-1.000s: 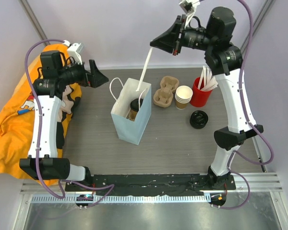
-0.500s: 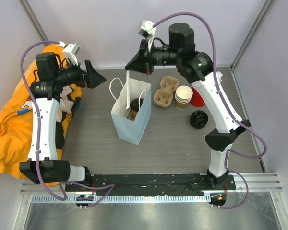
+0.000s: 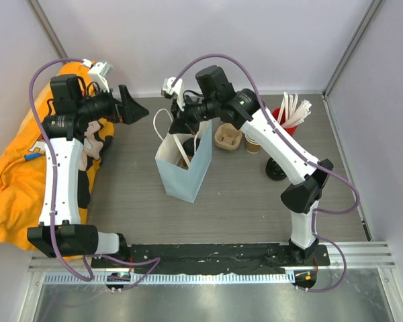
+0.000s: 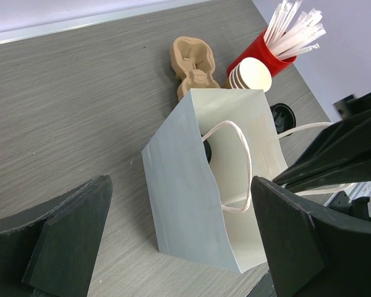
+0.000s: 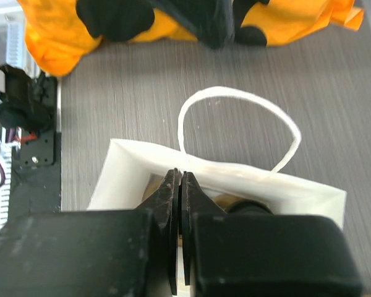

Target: Pack the takeout coffee

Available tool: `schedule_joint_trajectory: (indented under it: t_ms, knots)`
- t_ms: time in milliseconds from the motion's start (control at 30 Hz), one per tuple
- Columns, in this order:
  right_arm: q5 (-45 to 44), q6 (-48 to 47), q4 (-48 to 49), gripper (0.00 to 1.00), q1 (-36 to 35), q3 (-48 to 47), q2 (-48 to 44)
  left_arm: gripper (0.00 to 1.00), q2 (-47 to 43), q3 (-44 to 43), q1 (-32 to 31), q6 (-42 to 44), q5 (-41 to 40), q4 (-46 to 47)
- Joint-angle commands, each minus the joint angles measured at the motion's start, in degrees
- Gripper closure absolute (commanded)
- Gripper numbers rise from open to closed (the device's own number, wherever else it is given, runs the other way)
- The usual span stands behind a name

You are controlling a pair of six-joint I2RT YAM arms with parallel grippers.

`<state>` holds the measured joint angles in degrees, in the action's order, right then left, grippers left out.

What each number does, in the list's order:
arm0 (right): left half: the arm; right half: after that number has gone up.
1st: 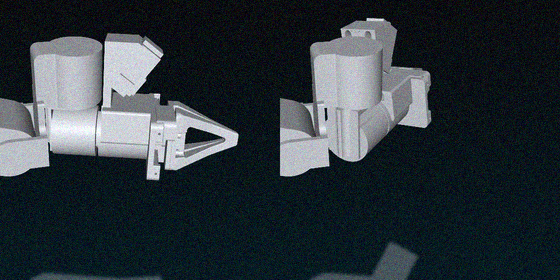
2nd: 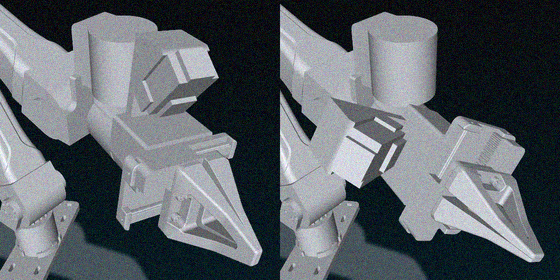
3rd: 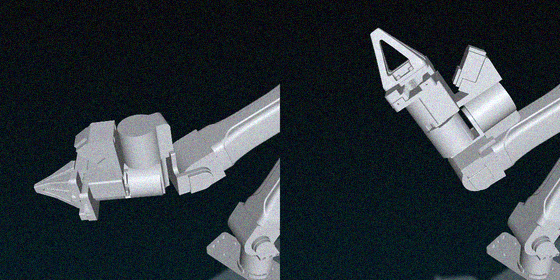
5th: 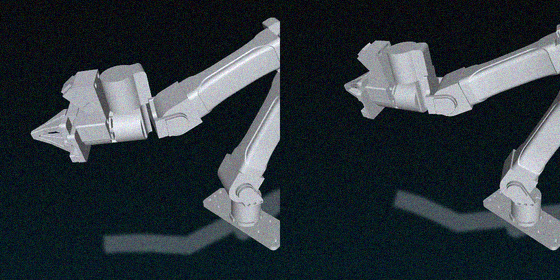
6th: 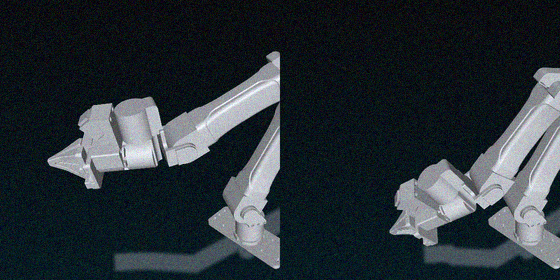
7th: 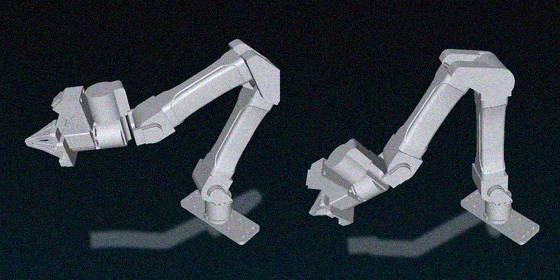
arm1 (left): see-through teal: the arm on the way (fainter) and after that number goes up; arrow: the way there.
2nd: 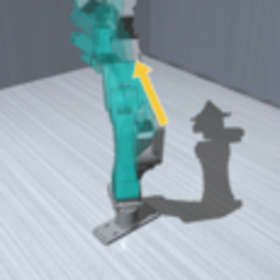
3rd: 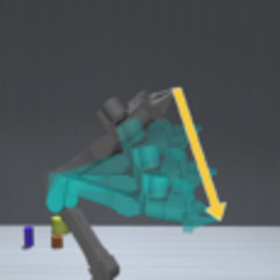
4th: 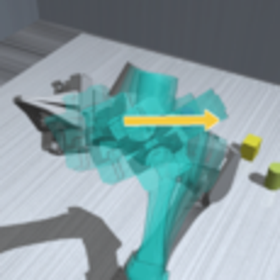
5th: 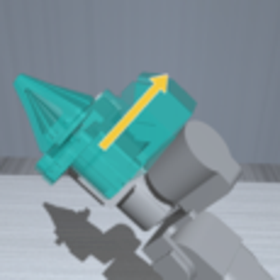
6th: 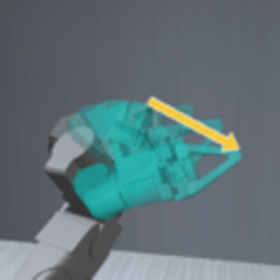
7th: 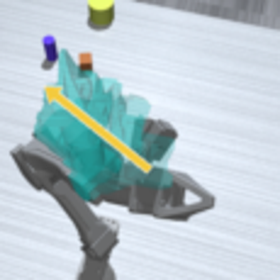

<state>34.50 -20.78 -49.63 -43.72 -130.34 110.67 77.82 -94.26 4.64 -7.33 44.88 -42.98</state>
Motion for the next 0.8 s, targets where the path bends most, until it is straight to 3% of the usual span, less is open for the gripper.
schedule_joint_trajectory:
  t_ms: [0,767]
  knots:
    - [-1.19,-4.45,0.58,0.99,-0.48,2.99,-2.74,0.00,-1.62,0.22,0.54,-0.67,1.44,2.73]
    - [2.86,-21.06,-9.70,0.99,-4.88,6.06,-2.13,0.00,-2.76,1.44,0.63,-0.58,0.82,3.61]
